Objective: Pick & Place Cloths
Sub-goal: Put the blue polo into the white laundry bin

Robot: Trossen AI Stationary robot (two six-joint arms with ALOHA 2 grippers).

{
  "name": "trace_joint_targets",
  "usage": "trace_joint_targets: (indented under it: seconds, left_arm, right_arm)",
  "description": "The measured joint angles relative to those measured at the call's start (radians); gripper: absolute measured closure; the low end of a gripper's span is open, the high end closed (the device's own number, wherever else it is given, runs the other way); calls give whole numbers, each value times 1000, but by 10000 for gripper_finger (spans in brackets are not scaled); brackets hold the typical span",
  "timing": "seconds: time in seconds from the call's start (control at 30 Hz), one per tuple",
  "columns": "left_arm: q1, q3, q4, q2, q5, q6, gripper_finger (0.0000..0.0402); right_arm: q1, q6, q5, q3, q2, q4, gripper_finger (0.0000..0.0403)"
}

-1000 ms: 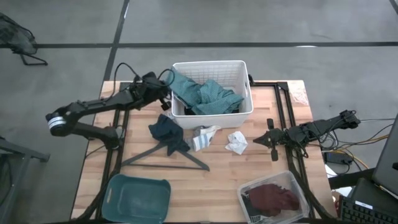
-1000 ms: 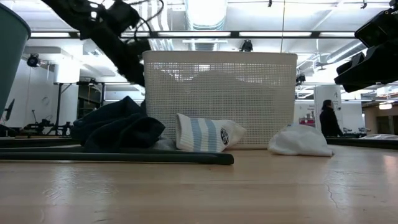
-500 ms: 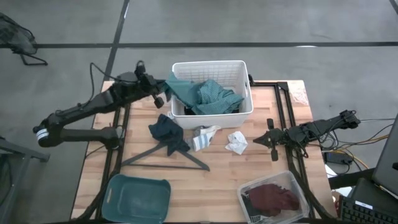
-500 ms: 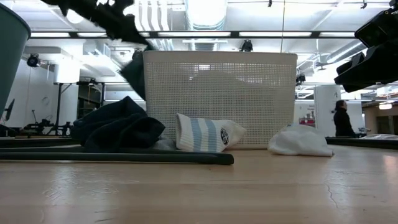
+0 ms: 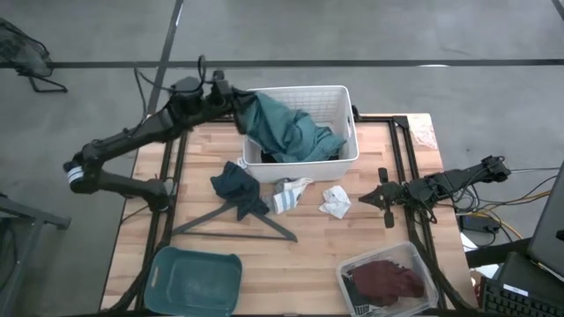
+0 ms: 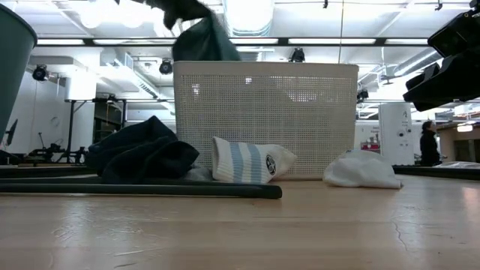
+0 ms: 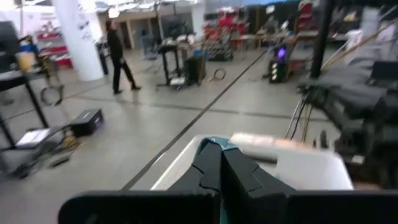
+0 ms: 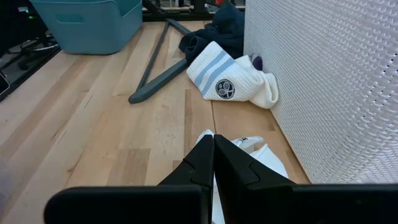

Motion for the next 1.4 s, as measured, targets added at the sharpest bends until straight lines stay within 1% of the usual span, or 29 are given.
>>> trace_joint_targets:
  seconds: [0.13, 0.23, 0.3, 0.37, 0.47, 0.57, 0.83, 0.9, 0.97, 1.1, 1.23, 1.33, 1.4]
  left_arm:
    - [-1, 152, 4, 123, 23, -44, 401]
    - [0, 258, -4, 203, 83, -103, 401]
    - [-5, 306, -27, 242, 107, -117, 401]
    - [-8, 330, -73, 269, 108, -122, 401]
    - [-8, 331, -158, 300, 108, -123, 397]
    - [-9, 302, -231, 315, 110, -123, 394]
    - [-16, 157, -273, 309, 97, -191, 386]
    - [-15, 136, -270, 303, 91, -196, 371]
    - [-16, 131, -286, 300, 89, -205, 346]
    - [-16, 127, -307, 299, 89, -235, 278]
    - [-16, 127, -307, 284, 89, -222, 207]
    - [-16, 129, -308, 265, 89, -216, 168]
    - [-17, 129, -307, 243, 89, -211, 151]
  right_arm:
    - [0, 0, 0, 0, 0, 0, 394]
    - [0, 0, 0, 0, 0, 0, 394]
    - [0, 0, 0, 0, 0, 0, 394]
    - [0, 0, 0, 0, 0, 0, 394]
    - [0, 0, 0, 0, 0, 0, 394]
    - [0, 0, 0, 0, 0, 0, 394]
    - [0, 0, 0, 0, 0, 0, 394]
    - [0, 0, 0, 0, 0, 0, 394]
    - [0, 0, 0, 0, 0, 0, 394]
    - [0, 0, 0, 0, 0, 0, 394]
    - [0, 0, 0, 0, 0, 0, 394]
    - [0, 0, 0, 0, 0, 0, 394]
    - [0, 0, 0, 0, 0, 0, 394]
